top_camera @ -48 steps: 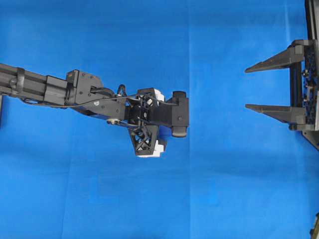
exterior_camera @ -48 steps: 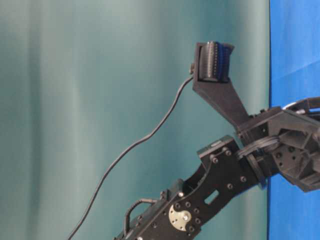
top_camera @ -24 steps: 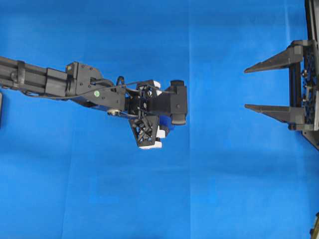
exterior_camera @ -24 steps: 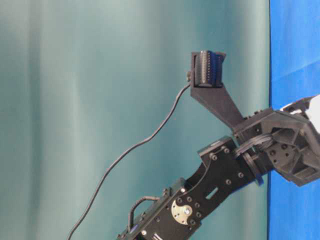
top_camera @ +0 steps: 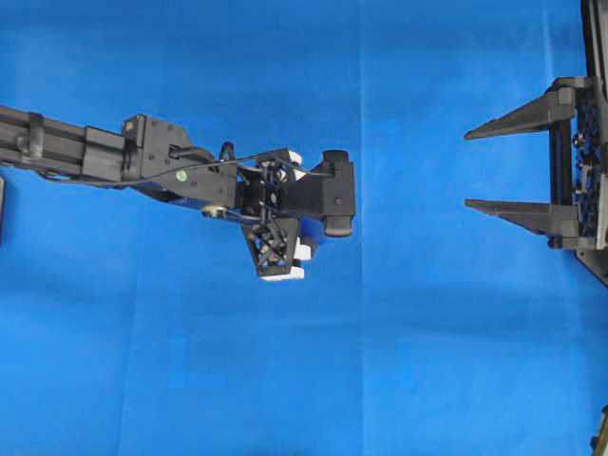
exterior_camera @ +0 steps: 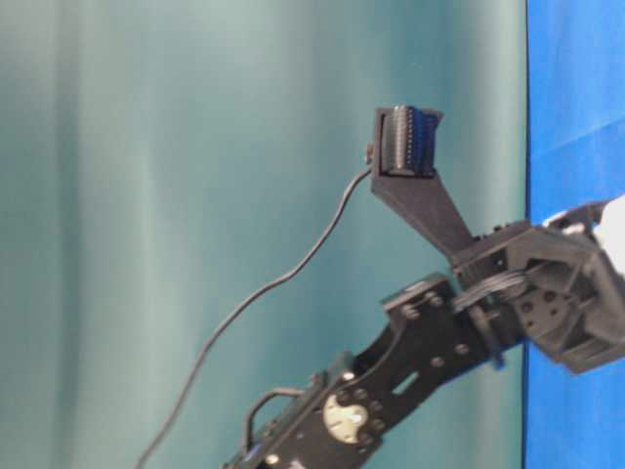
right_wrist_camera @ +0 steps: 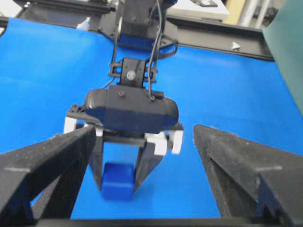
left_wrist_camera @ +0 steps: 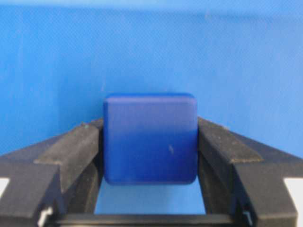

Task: Handover the blue block to the right arm after grasping it with the left arm, then place it in the designated position.
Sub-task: 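Close the left gripper on the blue cube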

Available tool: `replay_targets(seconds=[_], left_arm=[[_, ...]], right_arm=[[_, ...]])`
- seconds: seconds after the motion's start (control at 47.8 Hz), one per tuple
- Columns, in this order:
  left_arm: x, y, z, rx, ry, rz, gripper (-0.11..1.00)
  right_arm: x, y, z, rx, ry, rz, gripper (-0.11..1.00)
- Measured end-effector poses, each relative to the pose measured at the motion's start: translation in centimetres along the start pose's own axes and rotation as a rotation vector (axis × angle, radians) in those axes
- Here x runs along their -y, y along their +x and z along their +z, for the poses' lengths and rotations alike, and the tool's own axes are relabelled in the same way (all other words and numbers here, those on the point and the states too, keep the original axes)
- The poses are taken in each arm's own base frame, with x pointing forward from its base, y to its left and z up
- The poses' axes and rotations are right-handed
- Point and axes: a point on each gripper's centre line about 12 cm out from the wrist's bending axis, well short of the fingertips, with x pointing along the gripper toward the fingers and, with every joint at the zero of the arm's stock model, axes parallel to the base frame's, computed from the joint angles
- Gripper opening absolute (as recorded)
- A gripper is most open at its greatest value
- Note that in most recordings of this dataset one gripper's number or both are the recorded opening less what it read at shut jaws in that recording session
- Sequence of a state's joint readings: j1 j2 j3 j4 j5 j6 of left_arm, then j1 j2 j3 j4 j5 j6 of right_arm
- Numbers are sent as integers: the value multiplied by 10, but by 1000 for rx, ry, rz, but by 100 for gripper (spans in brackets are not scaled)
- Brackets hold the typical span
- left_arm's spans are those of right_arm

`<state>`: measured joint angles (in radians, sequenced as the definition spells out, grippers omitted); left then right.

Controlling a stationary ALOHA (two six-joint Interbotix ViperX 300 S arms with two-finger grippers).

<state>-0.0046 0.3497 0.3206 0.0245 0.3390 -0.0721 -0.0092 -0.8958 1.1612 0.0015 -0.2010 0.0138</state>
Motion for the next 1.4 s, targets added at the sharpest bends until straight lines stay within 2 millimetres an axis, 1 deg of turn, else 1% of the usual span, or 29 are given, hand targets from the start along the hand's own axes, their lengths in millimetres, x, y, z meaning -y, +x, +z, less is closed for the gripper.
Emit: replay_targets(seconds=[0.105,0.44,0.565,0.984,1.152,1.403], left_arm=[[-1,-17,7,9,-2,1,48],[2,-108,46,118,-2,-3,48],[2,-130,52,124,-3,-2,48],[4,-173,70,161,3,-6,48],[4,-180,72,170,0,-6,48],[5,-180,72,169,1,-7,48]], right_arm=[[0,0,0,0,0,0,96],[0,0,0,0,0,2,96],[0,0,0,0,0,0,96],[0,0,0,0,0,0,96],[0,0,0,0,0,0,96],[0,0,0,-2,0,0,96]])
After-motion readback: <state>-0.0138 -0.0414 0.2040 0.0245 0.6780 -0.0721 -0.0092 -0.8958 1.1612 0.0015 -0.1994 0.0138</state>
